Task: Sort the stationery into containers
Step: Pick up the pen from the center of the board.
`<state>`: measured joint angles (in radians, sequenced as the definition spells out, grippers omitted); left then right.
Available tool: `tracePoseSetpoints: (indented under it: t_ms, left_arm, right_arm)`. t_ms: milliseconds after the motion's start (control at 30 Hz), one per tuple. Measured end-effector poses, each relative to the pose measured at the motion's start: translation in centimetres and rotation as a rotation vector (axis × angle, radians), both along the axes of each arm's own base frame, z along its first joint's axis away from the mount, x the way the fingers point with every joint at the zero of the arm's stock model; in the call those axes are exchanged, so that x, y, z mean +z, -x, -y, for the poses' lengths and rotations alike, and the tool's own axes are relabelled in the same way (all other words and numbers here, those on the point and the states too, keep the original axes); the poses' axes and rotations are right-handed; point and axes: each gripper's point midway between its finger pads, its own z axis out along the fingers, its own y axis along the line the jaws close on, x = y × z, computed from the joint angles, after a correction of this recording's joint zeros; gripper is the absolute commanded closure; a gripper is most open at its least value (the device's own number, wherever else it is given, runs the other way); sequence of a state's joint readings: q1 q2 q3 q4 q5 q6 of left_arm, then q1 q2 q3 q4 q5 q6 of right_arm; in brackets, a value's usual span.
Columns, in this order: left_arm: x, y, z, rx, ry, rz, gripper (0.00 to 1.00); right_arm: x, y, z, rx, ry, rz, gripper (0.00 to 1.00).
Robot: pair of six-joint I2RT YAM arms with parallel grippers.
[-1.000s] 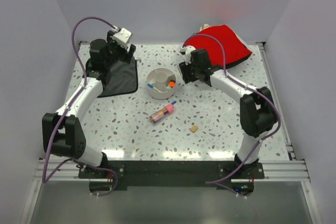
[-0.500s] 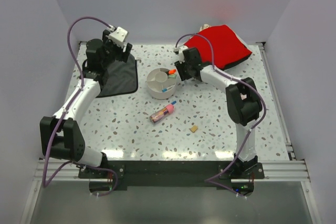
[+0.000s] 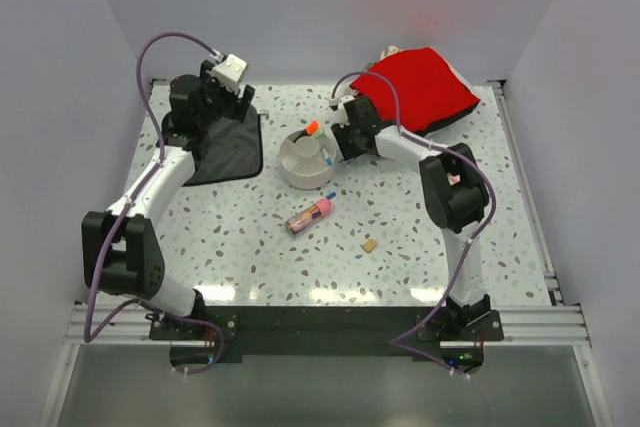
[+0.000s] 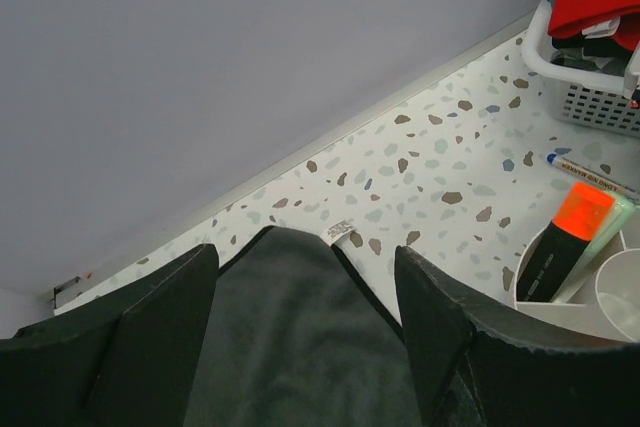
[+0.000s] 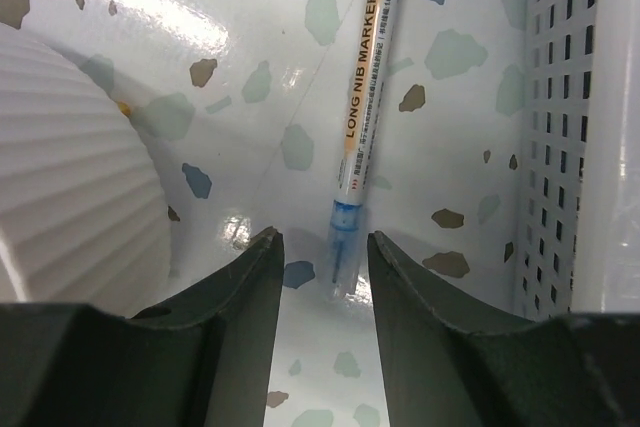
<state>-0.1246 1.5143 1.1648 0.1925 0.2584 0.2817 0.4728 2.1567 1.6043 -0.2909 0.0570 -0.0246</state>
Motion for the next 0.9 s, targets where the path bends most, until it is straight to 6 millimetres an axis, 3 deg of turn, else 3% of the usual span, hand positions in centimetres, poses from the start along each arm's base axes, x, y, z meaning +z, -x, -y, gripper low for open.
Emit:
tracePoseSetpoints:
  t_ms: [167, 500, 633, 767, 900]
  left_arm:
    - [-0.4, -0.1, 0.2, -0.009, -0.001, -0.008, 0.24]
    - [-0.9, 0.0, 0.6, -0.031, 0.002, -0.027, 0.24]
    - [-1.0, 0.1, 0.7, -0.042, 0.004, -0.035, 0.24]
    - [-1.1, 0.2, 1.0, -0.059, 0.007, -0.038, 0.24]
    - [-1.3, 0.6, 1.8, -0.105, 0.013, -0.049, 0.24]
  right_arm:
    - [-0.7, -0.2, -0.3, 0.0, -0.003, -0.013, 0.5]
    - [-1.6, -0.2, -0.5, 0.002, -0.044, -0.052, 0.66]
    - [-1.6, 0.0, 0.0, -0.006, -0.048, -0.05, 0.8]
    - [-1.6, 1.4, 0.7, -0.003, -0.053, -0.068, 0.92]
    - [-1.6, 4.3, 2.1, 0.013, -0.023, -0.109, 1.0]
